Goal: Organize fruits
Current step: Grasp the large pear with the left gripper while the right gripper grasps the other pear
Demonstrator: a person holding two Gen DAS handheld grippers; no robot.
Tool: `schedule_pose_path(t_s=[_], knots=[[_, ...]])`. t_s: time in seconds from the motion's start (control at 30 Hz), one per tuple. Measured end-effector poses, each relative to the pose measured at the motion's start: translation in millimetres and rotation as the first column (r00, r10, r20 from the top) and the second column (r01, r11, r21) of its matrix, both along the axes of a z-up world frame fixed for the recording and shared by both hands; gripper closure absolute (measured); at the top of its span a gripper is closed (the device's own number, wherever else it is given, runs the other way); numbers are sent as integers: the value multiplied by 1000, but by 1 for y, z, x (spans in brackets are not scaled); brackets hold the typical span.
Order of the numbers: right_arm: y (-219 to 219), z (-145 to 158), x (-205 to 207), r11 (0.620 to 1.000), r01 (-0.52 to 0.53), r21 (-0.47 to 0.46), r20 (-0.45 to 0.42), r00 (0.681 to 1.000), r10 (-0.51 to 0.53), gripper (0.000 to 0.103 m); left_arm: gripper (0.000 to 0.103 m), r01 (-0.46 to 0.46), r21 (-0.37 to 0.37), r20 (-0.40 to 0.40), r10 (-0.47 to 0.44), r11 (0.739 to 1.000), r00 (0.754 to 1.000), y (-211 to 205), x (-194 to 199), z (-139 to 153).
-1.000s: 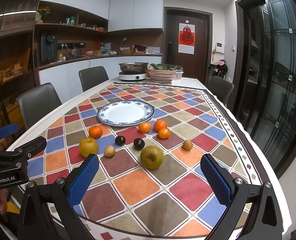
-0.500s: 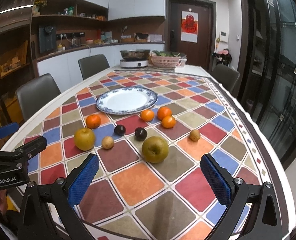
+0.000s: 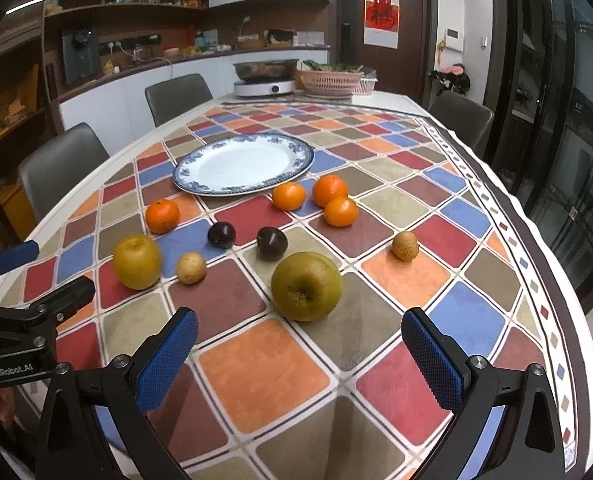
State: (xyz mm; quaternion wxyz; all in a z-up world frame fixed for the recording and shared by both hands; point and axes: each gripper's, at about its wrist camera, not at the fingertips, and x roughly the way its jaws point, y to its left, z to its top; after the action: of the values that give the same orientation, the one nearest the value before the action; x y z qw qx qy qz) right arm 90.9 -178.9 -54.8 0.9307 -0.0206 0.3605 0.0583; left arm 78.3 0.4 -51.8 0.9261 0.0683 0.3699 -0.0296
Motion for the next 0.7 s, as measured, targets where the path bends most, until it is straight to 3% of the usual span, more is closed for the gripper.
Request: schedule_pose_path(t_s=[0.33, 0.7], knots=[[-1, -12, 31, 1000, -7, -4, -56, 998, 7, 2, 9, 52, -10, -79, -53, 999, 995, -6, 35, -18], [1, -24, 53, 999, -39, 12, -120, 992, 40, 22, 38, 108, -66, -151, -117, 992, 982, -11, 54, -31]])
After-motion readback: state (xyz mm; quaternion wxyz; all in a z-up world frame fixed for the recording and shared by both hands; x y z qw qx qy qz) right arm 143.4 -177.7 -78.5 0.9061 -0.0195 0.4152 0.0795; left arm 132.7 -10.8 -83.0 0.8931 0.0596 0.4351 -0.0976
